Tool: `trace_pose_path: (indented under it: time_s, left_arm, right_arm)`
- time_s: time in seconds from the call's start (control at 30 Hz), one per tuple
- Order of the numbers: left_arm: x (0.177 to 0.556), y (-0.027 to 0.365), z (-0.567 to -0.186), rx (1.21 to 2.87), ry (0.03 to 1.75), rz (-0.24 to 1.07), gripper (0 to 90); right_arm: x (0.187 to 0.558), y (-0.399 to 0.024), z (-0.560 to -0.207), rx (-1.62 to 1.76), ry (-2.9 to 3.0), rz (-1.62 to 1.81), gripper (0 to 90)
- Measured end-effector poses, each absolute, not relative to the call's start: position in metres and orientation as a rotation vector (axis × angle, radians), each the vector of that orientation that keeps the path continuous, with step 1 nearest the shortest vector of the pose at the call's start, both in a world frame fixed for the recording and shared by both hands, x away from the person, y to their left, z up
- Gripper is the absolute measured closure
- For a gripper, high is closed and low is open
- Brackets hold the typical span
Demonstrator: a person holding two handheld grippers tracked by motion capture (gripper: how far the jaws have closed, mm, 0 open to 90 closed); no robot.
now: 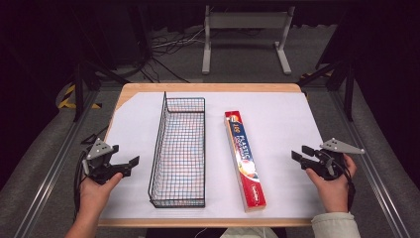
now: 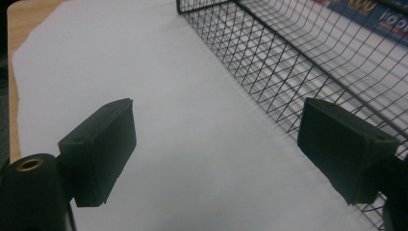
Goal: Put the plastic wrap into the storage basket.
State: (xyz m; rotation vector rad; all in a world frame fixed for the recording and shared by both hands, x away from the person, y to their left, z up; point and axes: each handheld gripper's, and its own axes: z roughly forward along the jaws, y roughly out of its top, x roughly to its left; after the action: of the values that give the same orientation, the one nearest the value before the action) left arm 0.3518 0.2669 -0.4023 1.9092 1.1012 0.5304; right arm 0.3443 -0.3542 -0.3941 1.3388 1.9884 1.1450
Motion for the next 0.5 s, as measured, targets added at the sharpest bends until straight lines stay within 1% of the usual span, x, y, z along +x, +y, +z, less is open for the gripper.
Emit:
trace_pose_path:
  time_s: [0.17,0.2,0.23,0.3,0.5]
  left_arm:
    - [0.348,0.264,-0.399,1.912,1.092,0.539,15.2]
    - [0.347,0.263,-0.397,1.906,1.093,0.536,15.2]
    - [0.347,0.263,-0.397,1.906,1.093,0.536,15.3]
    - [0.346,0.263,-0.396,1.904,1.096,0.539,15.3]
    - [0.347,0.264,-0.396,1.903,1.1,0.538,15.5]
  right_arm:
    - [0.346,-0.35,-0.39,1.357,1.987,1.144,41.7]
    - [0.347,-0.349,-0.391,1.371,1.959,1.208,35.1]
    - [0.347,-0.348,-0.39,1.397,1.954,1.222,37.1]
    - [0.346,-0.347,-0.389,1.417,1.955,1.226,37.8]
    - [0.348,-0.337,-0.374,1.372,1.96,1.26,37.2]
